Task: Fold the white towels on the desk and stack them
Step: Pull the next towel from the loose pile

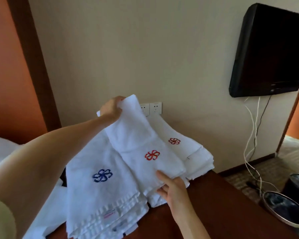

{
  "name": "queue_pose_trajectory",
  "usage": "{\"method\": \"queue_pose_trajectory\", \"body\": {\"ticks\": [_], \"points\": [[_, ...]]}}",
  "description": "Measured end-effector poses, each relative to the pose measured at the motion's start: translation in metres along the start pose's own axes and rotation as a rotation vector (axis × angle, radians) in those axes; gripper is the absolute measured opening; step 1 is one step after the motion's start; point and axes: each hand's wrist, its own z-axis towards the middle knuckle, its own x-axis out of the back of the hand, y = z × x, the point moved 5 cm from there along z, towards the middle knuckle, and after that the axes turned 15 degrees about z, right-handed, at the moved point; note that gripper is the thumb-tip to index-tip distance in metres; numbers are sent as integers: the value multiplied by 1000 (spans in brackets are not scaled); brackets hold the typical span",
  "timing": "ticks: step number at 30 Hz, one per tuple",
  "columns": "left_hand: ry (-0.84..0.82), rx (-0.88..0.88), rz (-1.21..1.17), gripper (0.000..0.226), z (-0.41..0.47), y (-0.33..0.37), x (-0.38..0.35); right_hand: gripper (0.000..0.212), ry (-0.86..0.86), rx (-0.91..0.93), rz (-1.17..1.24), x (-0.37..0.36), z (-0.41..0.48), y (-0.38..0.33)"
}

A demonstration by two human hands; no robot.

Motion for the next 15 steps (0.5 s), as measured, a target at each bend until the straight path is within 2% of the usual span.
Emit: {"method": "queue_pose_trajectory", "body": {"ticks": [3,8,12,15], "points": [[-16,24,24,56,-2,1,-25,44,55,32,7,3,-8,5],[-443,-139,467,80,-38,11,-101,45,70,114,-119,7,-11,-1],[-583,-302,402,75,-63,42,-138,46,68,100,-90,3,-9,-1],[-612,-225,362,72,-86,48,-158,41,78,134,-118,3,-10,-2]]}}
